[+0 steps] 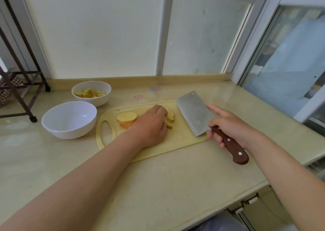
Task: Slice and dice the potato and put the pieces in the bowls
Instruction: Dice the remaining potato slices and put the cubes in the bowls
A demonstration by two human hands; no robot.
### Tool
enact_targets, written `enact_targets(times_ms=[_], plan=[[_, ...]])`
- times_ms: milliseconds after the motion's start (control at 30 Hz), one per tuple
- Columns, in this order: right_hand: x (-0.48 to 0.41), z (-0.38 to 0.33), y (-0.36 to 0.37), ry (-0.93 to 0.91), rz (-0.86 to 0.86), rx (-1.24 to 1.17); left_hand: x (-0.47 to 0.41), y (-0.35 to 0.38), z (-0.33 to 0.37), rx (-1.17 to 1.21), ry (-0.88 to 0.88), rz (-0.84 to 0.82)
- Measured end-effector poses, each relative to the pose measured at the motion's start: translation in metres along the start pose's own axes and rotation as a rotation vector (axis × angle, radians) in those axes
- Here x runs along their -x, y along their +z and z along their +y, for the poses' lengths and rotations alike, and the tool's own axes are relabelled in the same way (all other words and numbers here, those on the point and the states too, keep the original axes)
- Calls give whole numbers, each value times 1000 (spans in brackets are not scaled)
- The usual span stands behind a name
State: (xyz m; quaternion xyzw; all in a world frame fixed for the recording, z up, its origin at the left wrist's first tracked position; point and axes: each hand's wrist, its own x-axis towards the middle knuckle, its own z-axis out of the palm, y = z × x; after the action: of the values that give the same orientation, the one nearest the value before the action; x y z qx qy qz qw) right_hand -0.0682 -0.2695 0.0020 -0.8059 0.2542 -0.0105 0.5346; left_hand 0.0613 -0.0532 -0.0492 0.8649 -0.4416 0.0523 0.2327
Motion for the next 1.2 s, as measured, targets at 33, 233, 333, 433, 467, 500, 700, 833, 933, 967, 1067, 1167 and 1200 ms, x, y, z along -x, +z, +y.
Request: enact_targets(times_ms=[33,233,333,433,467,500,700,833,933,967,1067,1167,1200], plan=[[-1,1,1,7,-19,-11,-1,0,1,-13,-13,-48],[-10,3,9,30,-100,-58,-4,0,3,-58,-41,-192],[-12,5,11,35,-115,-83,-4,-1,3,-53,-38,-192],[-13,4,13,32,-144,-83,-5,-1,1,-5,-43,-163],[-12,4,13,28,-163,-81,-5,-1,0,19,-45,-154],[-12,4,13,25,-183,-78,-5,0,-1,38,-44,-144],[-12,2,4,44,-276,-62,-4,3,-4,53,-2,-51],[-13,2,2,49,-292,-59,-4,2,-2,41,62,-61],[-12,1,2,39,-283,-49,-3,1,0,49,109,-38],[-11,0,3,33,-277,-42,-2,2,-1,54,111,-23],[-10,-3,2,16,-260,-11,-1,3,-3,55,126,5],[-8,-7,-3,14,-267,47,-2,3,-2,63,141,7],[-6,-8,-4,16,-268,66,-2,3,-2,65,141,8]])
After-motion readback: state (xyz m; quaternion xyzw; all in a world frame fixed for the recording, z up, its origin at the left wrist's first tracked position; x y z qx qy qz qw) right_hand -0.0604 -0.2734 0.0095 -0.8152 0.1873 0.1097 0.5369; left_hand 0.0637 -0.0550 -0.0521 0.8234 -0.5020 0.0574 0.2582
